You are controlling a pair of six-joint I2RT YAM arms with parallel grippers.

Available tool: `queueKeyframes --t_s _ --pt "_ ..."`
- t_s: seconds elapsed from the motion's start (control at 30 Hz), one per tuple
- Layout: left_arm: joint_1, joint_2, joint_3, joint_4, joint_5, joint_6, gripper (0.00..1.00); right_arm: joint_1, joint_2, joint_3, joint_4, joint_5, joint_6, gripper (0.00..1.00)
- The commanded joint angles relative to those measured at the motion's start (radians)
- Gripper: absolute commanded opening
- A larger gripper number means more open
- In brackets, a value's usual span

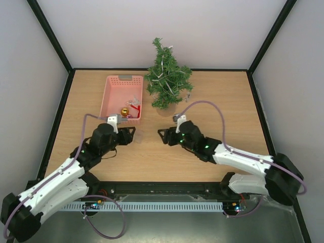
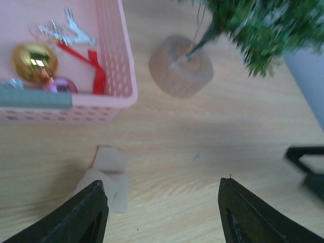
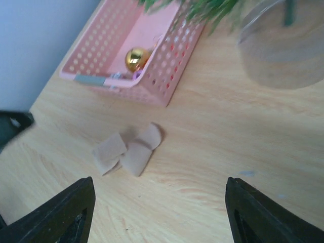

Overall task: Decorate the small christmas tree
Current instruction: Place the decoration item at the center of the board, then pick up the decoration item from the center of the board.

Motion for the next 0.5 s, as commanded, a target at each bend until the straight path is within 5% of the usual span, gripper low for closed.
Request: queueKeyframes --t_s 0.0,0.2,0.3,0.47 --pt "0.007 -0.121 0.061 -0.120 -0.116 0.024 0.62 0.103 0.143 0.059 0.165 0.073 -0.144 0.63" --pt "0.009 -0.296 0.090 -0.182 -0.244 0.049 0.61 0.149 0.374 0.185 0.208 0.086 -0.219 0.43" --pt "0.010 -0.352 0.109 -0.205 -0.257 0.088 0.61 0.152 0.505 0.295 0.104 0.173 -0.090 0.39" --pt "0.011 -0.402 0.127 -0.242 -0.288 0.115 0.61 0.191 0.591 0.290 0.192 0.162 0.032 0.34"
